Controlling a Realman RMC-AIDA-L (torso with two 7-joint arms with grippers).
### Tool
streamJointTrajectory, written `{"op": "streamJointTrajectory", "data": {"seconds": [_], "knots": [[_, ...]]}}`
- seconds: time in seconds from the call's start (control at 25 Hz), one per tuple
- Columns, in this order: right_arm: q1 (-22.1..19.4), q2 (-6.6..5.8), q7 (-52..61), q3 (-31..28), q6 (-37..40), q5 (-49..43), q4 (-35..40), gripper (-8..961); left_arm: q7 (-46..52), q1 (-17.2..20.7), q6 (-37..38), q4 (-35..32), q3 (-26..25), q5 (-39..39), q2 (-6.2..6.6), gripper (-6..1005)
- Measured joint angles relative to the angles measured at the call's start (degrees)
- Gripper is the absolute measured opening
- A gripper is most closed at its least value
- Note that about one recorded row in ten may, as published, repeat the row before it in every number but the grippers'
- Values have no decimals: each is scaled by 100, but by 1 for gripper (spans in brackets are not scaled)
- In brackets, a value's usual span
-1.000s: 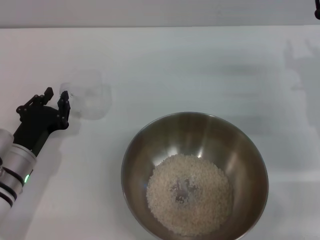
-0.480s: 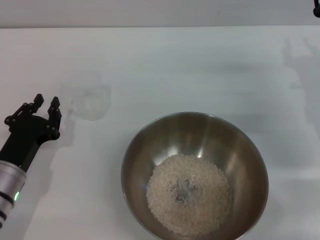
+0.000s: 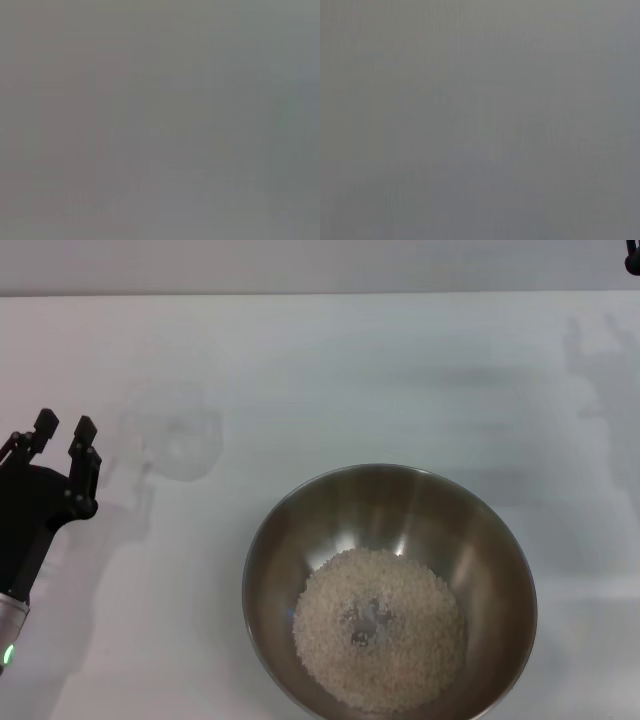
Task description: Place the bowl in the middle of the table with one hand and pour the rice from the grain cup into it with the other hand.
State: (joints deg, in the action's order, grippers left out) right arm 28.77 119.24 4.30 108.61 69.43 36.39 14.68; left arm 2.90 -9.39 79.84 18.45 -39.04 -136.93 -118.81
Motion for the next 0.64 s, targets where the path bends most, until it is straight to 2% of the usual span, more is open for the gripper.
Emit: {"op": "streamJointTrajectory", "data": {"seconds": [0.2, 0.48, 0.64], "knots": [[-7, 3, 1, 0, 0, 0, -15, 492, 0, -114, 117, 37, 10, 0, -8, 406], [-64, 10, -6, -11, 44, 0, -23, 492, 0, -306, 135, 13, 59, 1, -5, 627], [-67, 12, -6, -18, 47, 9, -46, 492, -32, -359, 180, -7, 22, 27, 4, 627]]}}
